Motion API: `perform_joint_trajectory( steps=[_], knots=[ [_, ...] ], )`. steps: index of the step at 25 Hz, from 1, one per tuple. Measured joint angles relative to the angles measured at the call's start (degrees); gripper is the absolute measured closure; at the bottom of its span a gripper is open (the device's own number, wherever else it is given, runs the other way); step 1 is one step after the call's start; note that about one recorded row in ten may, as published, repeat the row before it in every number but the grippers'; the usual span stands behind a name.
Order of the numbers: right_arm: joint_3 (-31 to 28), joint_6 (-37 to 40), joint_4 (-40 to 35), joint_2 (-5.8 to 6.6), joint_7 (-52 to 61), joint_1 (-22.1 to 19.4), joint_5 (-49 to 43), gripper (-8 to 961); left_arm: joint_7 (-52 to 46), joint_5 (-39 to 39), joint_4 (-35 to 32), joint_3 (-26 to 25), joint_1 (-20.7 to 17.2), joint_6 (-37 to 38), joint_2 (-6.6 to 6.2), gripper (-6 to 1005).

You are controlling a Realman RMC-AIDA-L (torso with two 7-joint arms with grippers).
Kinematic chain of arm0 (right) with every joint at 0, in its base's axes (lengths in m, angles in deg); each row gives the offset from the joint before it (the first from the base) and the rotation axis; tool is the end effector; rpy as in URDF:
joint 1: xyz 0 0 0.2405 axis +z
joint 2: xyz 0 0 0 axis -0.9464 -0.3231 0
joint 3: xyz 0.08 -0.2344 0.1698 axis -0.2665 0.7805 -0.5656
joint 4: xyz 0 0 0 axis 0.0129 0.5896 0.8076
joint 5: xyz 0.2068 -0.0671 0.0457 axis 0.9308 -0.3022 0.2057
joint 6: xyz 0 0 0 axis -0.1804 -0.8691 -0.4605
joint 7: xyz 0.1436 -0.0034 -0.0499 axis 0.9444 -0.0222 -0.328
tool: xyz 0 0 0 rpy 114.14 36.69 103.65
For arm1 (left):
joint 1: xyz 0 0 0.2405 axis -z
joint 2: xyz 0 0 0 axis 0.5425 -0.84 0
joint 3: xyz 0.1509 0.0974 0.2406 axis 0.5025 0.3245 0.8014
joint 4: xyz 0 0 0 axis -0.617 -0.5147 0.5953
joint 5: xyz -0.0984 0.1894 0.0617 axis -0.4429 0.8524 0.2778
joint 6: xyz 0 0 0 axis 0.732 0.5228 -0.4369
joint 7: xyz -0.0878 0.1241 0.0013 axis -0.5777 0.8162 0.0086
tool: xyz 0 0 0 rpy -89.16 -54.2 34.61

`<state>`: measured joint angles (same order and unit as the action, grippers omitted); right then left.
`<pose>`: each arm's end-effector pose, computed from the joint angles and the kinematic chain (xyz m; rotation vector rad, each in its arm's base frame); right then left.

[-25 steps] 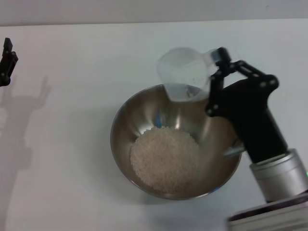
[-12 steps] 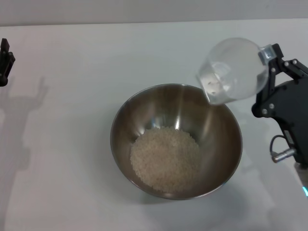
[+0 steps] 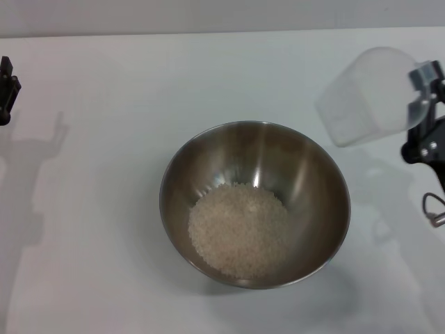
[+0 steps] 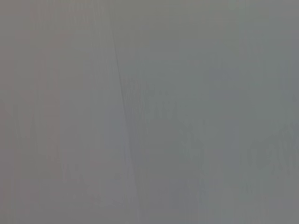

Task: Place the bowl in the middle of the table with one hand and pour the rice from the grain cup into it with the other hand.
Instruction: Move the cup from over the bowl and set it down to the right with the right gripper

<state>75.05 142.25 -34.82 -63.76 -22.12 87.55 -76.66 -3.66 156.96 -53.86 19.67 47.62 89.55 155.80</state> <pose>0.3033 0.2411 -0.0545 -1.5750 0.1484 1.1808 -0.3701 0.3248 -0.0200 -1.4701 -0.3114 -0.6303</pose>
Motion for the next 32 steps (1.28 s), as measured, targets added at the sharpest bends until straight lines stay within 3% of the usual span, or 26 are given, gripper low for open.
perform_joint_trajectory(
  steps=[8,11,14,20,32],
  knots=[
    [-6.6,-4.4,-5.8,-0.01,7.5,-2.5,0.1,939,0.0,0.0,0.0,0.1,0.0,-0.3,0.03,172],
    [-7.8,-10.6,-10.9,0.02,15.5,-2.0,0.1,939,0.0,0.0,0.0,0.1,0.0,-0.3,0.03,172],
    [-8.9,-13.7,-11.9,0.01,16.2,-1.7,0.1,939,0.0,0.0,0.1,0.2,0.0,-0.4,0.04,172],
    [-10.5,-24.7,-13.8,-0.05,14.3,1.8,0.1,940,0.0,-0.1,0.0,0.5,0.3,-0.5,0.04,172],
    [-7.2,-34.3,-14.1,-0.02,13.4,8.0,-2.0,940,0.0,-0.1,0.0,0.6,0.4,-0.5,0.03,172]
  ],
)
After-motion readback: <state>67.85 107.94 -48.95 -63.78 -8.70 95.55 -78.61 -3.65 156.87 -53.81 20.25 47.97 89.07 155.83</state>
